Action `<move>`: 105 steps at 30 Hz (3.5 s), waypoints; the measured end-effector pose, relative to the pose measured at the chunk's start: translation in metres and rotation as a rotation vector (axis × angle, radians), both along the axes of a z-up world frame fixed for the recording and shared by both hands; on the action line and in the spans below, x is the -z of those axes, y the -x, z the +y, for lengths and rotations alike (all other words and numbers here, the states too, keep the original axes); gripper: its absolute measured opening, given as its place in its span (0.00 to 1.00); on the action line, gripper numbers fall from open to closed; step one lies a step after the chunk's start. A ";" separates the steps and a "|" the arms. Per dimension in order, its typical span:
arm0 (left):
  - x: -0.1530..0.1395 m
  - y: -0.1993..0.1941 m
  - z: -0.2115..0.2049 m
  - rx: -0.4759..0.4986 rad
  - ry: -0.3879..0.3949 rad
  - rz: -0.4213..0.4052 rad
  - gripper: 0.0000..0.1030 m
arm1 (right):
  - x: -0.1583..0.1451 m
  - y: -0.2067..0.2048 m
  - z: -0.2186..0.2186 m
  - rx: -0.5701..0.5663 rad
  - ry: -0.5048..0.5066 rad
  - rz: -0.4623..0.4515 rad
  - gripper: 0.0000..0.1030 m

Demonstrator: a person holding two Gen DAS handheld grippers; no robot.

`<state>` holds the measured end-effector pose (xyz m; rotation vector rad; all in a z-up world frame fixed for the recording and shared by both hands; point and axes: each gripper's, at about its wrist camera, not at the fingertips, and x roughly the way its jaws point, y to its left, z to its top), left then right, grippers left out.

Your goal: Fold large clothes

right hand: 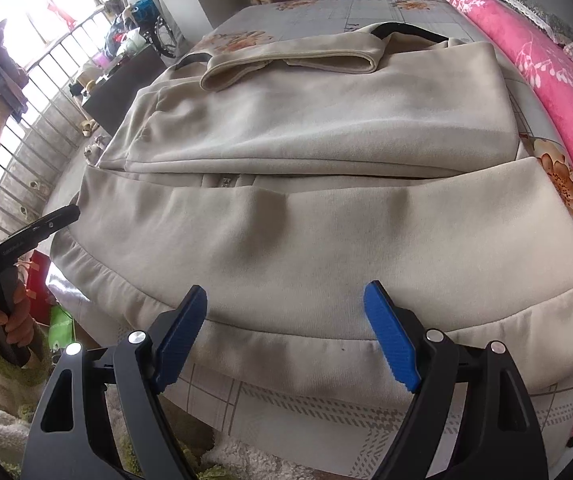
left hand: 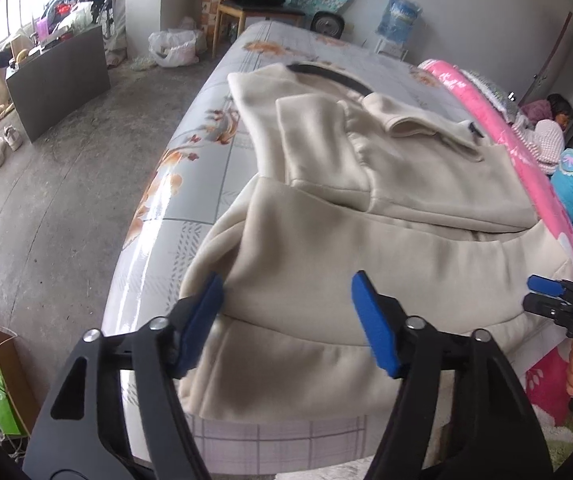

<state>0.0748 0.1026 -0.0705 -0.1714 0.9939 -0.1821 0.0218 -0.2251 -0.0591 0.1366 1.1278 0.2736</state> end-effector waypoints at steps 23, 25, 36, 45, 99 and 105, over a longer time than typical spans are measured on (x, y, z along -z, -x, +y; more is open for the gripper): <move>0.008 -0.028 0.011 0.018 0.064 0.023 0.47 | 0.000 0.000 0.002 0.008 0.028 -0.006 0.77; 0.006 -0.026 0.012 0.032 0.083 0.016 0.41 | 0.001 -0.001 0.001 0.008 0.026 -0.005 0.77; -0.001 -0.019 0.015 0.135 0.277 -0.034 0.41 | 0.001 0.001 0.002 0.010 0.040 -0.013 0.77; 0.011 -0.028 0.011 0.107 0.166 -0.001 0.41 | 0.001 0.001 0.002 0.005 0.041 -0.013 0.77; 0.009 -0.011 -0.017 0.031 -0.079 -0.076 0.33 | 0.002 0.000 -0.021 0.089 -0.007 -0.035 0.77; 0.010 -0.008 -0.023 0.032 -0.127 -0.076 0.33 | 0.002 0.001 -0.020 0.085 0.000 -0.038 0.77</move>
